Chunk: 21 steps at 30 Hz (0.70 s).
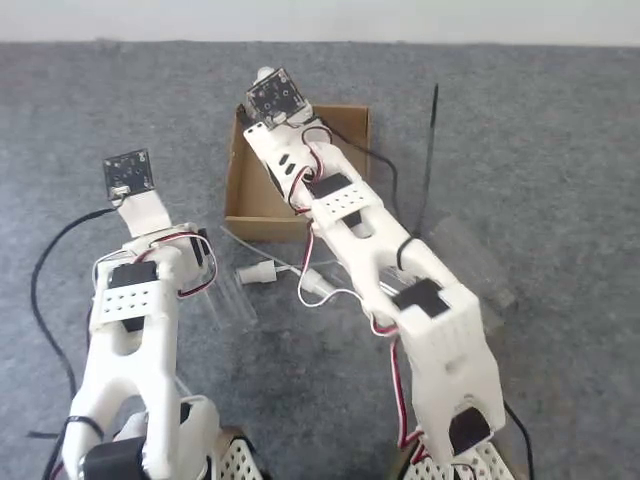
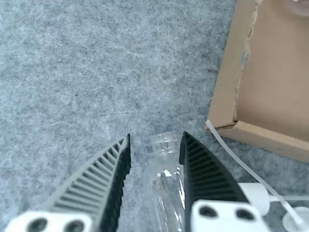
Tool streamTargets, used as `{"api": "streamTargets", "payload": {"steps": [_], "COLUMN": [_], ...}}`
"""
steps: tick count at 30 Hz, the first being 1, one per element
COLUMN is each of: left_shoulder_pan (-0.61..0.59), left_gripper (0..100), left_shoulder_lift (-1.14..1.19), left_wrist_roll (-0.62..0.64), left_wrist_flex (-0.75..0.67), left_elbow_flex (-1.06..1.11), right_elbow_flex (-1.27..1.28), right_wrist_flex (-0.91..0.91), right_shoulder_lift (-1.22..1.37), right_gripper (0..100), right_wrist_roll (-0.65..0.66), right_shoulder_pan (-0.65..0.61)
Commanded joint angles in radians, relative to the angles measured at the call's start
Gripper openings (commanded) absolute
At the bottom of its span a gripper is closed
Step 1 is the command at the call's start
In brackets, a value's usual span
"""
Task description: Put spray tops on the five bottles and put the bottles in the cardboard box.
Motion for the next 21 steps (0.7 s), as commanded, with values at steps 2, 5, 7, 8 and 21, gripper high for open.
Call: {"api": "streamTargets", "payload": {"steps": [2, 5, 7, 8, 21], "left_shoulder_pan": [-0.005, -0.005, -0.005, -0.005, -0.005], "left_gripper": [16, 16, 16, 16, 16], "left_shoulder_lift": [-0.040, -0.040, -0.040, -0.040, -0.043], "left_wrist_roll": [0.006, 0.006, 0.006, 0.006, 0.006], "left_wrist_flex": [-0.026, -0.026, -0.026, -0.026, -0.029], "left_elbow_flex": [-0.005, -0.005, -0.005, -0.005, 0.004], "right_elbow_flex": [-0.183, -0.204, -0.207, -0.207, -0.207], "right_wrist_flex": [-0.016, -0.016, -0.018, -0.018, 0.008], "right_shoulder_lift": [0.070, 0.101, 0.111, 0.114, 0.160], "right_gripper": [0.7, 0.8, 0.9, 0.9, 1.4], "right_wrist_roll": [-0.097, -0.097, -0.098, -0.098, -0.097], "right_shoulder_pan": [0.008, 0.005, 0.004, -0.002, -0.025]}}
